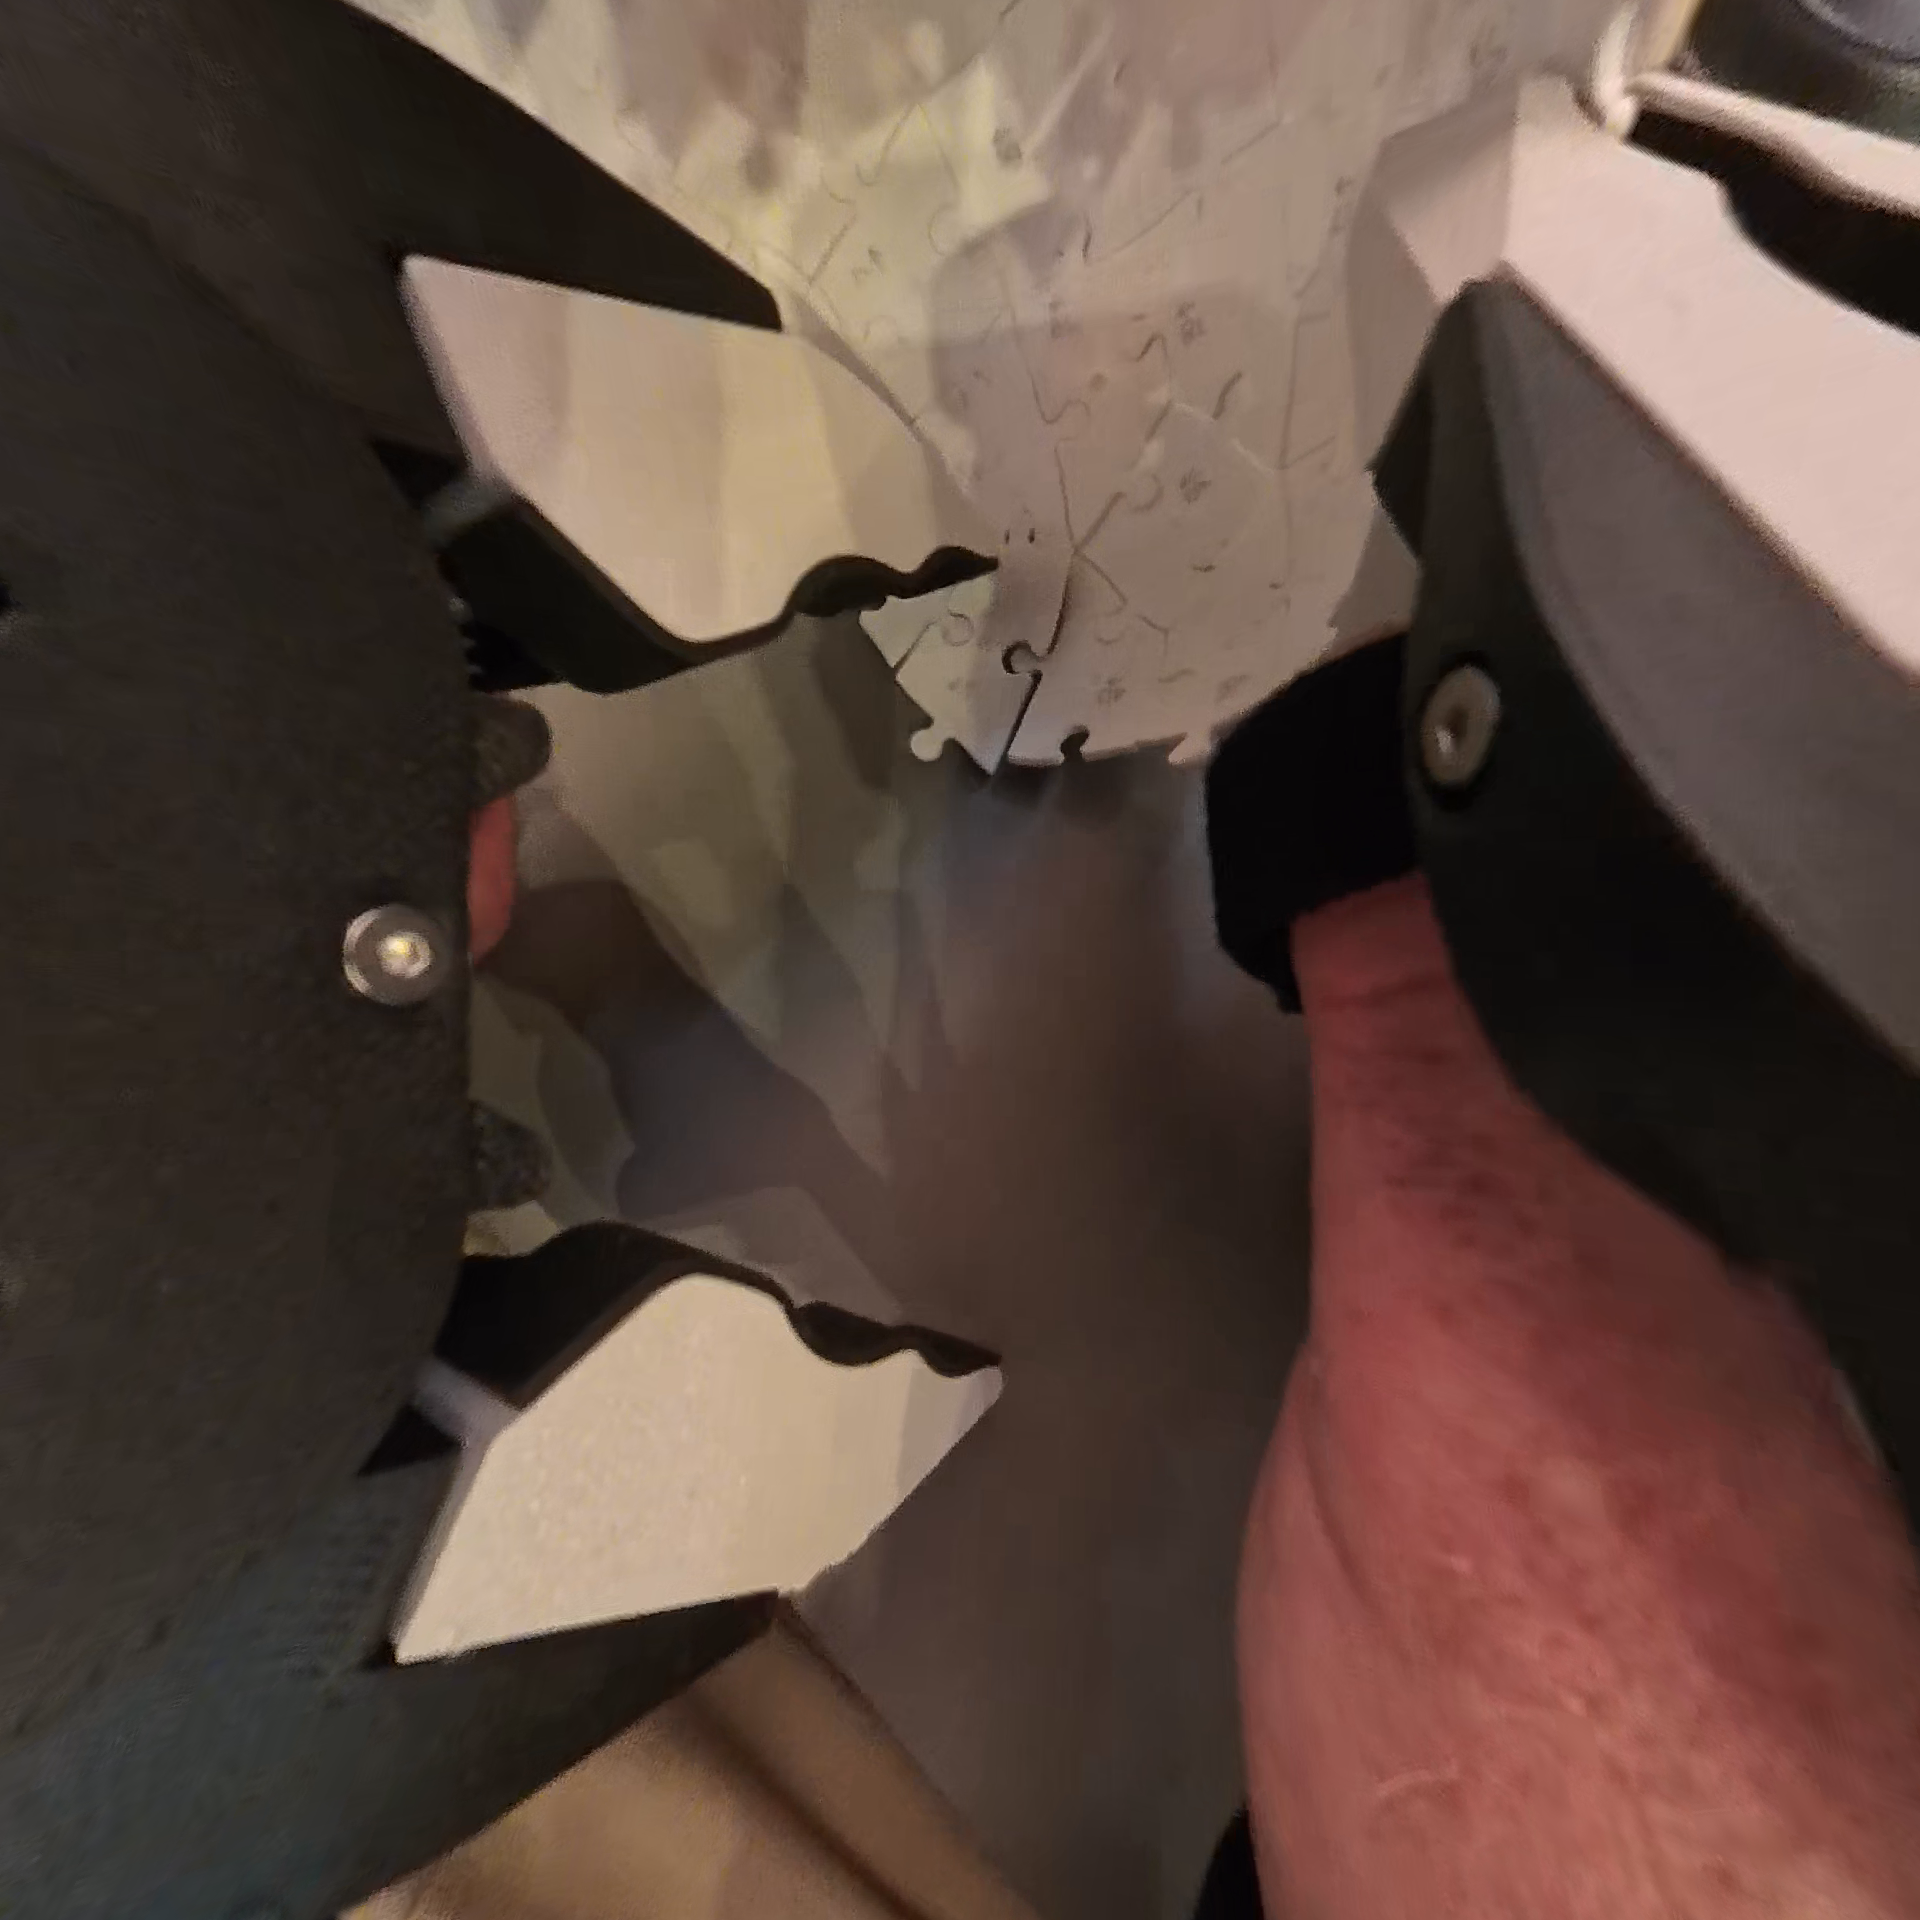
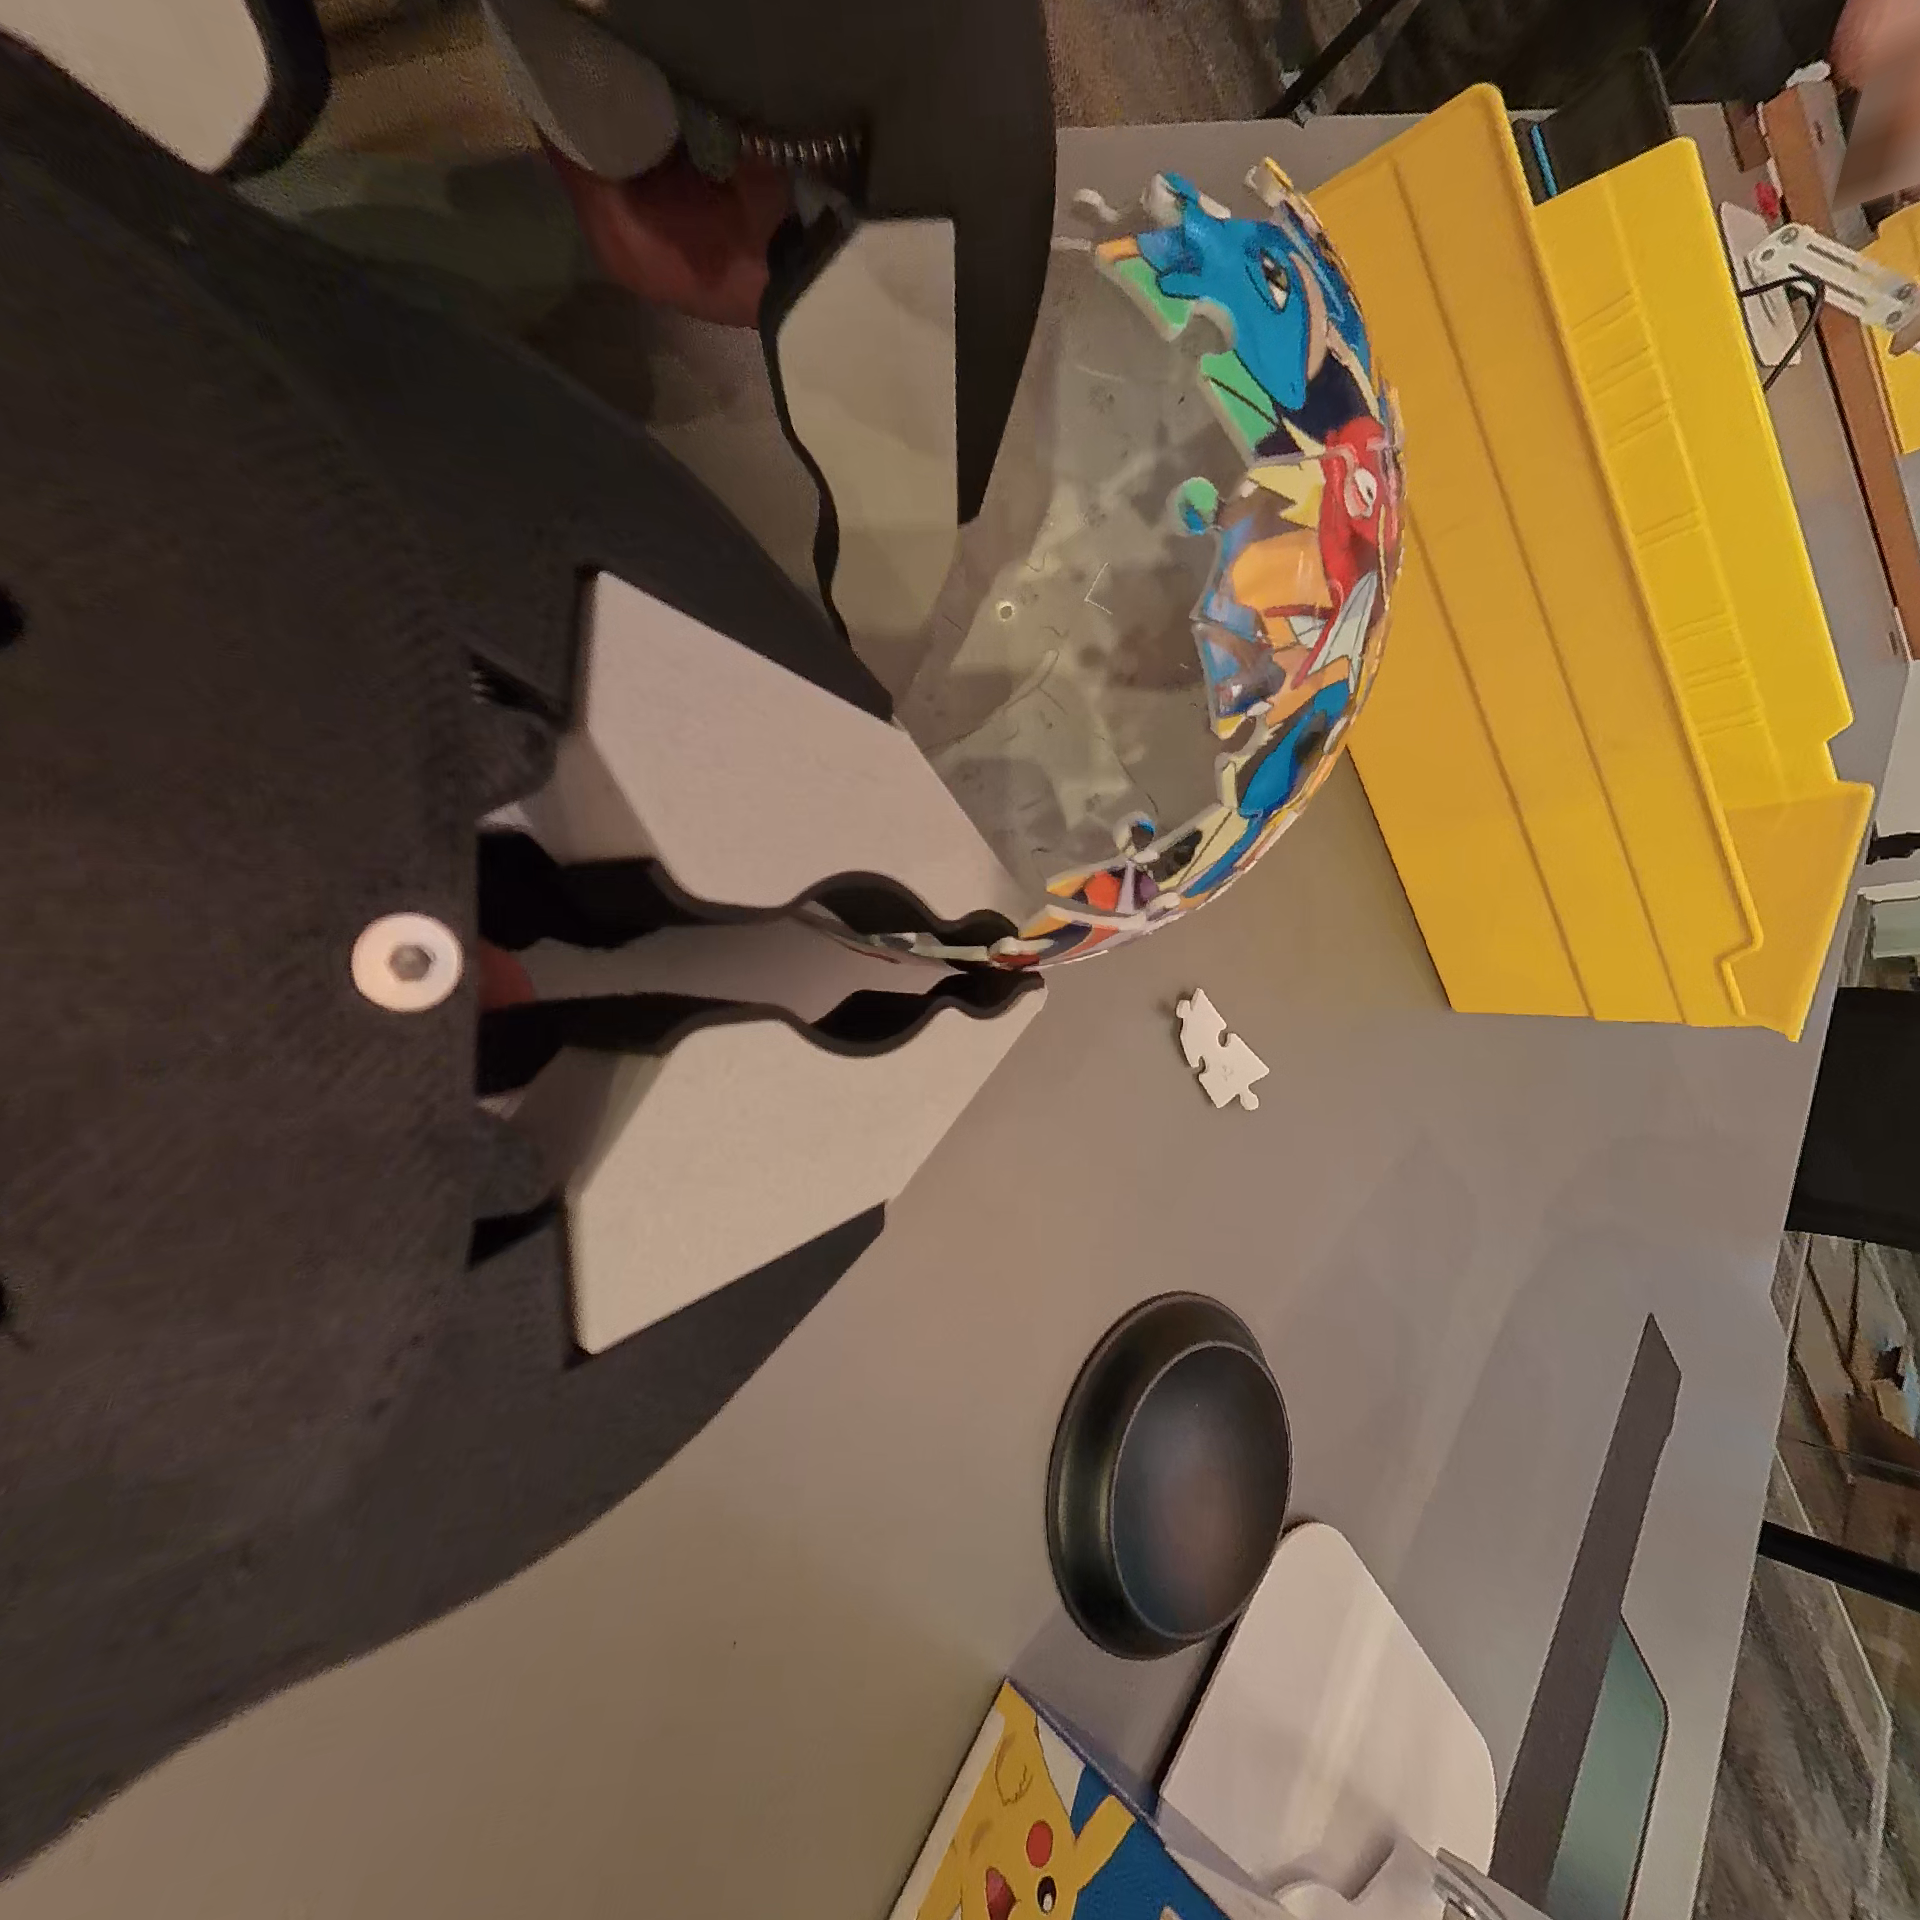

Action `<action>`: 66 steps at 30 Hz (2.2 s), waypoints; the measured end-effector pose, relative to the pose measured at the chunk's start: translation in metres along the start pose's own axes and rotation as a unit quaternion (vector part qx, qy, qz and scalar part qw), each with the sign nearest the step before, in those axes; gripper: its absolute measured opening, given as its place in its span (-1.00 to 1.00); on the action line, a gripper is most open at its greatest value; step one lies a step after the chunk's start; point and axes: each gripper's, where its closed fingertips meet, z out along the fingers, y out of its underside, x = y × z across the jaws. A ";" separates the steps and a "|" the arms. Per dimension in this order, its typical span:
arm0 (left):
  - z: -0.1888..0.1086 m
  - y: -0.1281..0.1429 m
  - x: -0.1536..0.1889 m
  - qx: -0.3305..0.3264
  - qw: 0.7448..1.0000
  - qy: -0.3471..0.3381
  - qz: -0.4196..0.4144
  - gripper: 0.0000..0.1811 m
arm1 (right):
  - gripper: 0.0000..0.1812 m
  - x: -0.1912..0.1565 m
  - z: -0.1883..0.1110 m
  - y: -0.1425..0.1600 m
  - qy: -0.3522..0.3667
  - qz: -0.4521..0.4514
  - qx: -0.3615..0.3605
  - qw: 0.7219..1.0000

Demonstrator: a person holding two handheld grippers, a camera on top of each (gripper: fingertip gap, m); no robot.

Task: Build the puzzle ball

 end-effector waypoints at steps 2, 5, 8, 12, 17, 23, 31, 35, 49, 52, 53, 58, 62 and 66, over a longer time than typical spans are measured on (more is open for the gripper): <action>-0.002 -0.001 0.004 0.005 1.000 0.000 0.018 0.39 | -0.99 0.000 0.000 -0.001 0.000 0.000 0.001 1.000; 0.001 -0.001 0.006 0.006 1.000 0.016 0.007 0.40 | -0.99 0.000 0.000 -0.001 -0.001 0.000 0.001 1.000; 0.003 0.000 0.005 0.000 1.000 0.023 0.004 0.43 | -0.99 -0.001 0.000 0.000 -0.001 0.000 0.001 1.000; 0.005 0.001 0.004 -0.009 0.999 0.035 -0.003 0.45 | -0.99 -0.001 -0.001 -0.001 -0.002 -0.001 0.002 1.000; 0.006 0.000 0.004 -0.011 0.999 0.035 -0.004 0.47 | -0.99 -0.001 -0.001 -0.001 -0.002 0.000 0.002 1.000; 0.007 0.000 0.004 -0.014 0.999 0.039 -0.008 0.49 | -0.99 0.000 -0.001 -0.001 0.000 0.000 0.002 1.000; 0.007 0.001 0.005 -0.027 0.999 0.042 -0.010 0.49 | -0.99 0.000 -0.001 -0.001 0.000 0.003 0.000 1.000; 0.008 0.001 0.005 -0.019 0.999 0.042 -0.012 0.49 | -0.99 0.001 -0.001 0.000 0.000 0.005 0.000 1.000; 0.004 0.001 0.009 -0.027 0.999 0.043 0.000 0.38 | -0.99 0.003 -0.001 0.001 0.003 0.008 -0.003 1.000; 0.004 0.001 0.009 -0.029 0.999 0.044 0.001 0.39 | -0.99 0.003 -0.001 0.001 0.003 0.009 -0.002 1.000; 0.005 0.001 0.009 -0.030 0.999 0.045 0.001 0.39 | -0.99 0.003 -0.001 0.001 0.004 0.009 -0.002 1.000; 0.007 0.000 0.012 -0.023 0.999 0.047 0.001 0.46 | -0.99 0.004 -0.001 0.000 0.006 0.011 0.000 1.000; 0.007 0.000 0.012 -0.031 0.998 0.047 0.001 0.47 | -0.98 0.004 -0.001 0.000 0.005 0.012 0.000 1.000; 0.007 0.001 0.012 -0.042 0.998 0.048 0.002 0.47 | -0.98 0.004 -0.001 0.000 0.005 0.013 -0.001 1.000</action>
